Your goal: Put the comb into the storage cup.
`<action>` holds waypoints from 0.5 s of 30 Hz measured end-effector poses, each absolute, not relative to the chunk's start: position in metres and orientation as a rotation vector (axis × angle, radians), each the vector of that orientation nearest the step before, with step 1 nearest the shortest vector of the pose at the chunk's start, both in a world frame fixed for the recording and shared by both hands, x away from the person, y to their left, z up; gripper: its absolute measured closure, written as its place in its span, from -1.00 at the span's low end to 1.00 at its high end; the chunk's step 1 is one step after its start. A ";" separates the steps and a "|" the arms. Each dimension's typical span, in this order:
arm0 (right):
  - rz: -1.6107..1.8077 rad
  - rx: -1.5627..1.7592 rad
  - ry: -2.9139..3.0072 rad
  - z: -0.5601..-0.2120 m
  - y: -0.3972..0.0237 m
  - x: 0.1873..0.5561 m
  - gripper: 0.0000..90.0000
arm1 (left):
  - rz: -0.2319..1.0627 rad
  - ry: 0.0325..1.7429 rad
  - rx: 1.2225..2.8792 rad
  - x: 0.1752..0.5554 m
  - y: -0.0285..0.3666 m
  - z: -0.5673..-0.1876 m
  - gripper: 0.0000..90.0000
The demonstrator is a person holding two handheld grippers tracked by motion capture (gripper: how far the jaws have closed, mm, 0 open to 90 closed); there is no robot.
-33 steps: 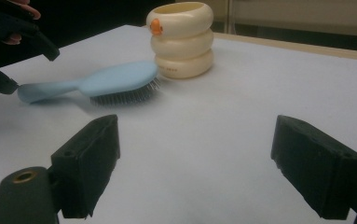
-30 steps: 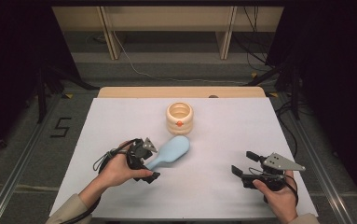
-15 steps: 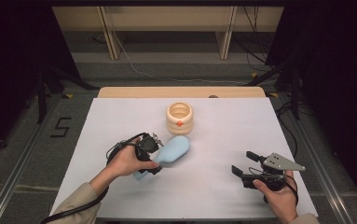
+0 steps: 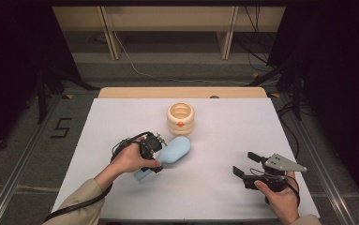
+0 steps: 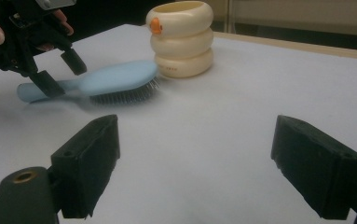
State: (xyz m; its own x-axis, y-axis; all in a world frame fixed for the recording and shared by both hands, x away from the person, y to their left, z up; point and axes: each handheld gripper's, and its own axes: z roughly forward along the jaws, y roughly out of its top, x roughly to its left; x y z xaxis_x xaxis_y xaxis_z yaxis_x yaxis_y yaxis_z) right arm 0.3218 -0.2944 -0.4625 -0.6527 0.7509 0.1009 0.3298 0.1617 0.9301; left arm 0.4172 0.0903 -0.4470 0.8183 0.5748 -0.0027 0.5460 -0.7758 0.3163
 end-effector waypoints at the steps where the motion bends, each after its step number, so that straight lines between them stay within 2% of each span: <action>1: 1.492 1.028 2.060 -0.462 -0.295 0.322 -0.64 | 0.133 0.855 2.698 0.418 0.089 -0.447 -0.38; 15: 1.492 1.027 2.060 -0.463 -0.295 0.322 -0.64 | 0.102 0.838 2.749 0.424 0.084 -0.454 -0.33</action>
State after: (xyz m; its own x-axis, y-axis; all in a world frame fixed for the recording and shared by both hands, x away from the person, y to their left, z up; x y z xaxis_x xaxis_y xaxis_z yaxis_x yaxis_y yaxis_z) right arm 0.3218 -0.2946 -0.4626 -0.6522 0.7516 0.0993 0.3287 0.1623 0.9304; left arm 0.4243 0.0845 -0.4538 0.8305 0.5569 -0.0096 0.5382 -0.7979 0.2714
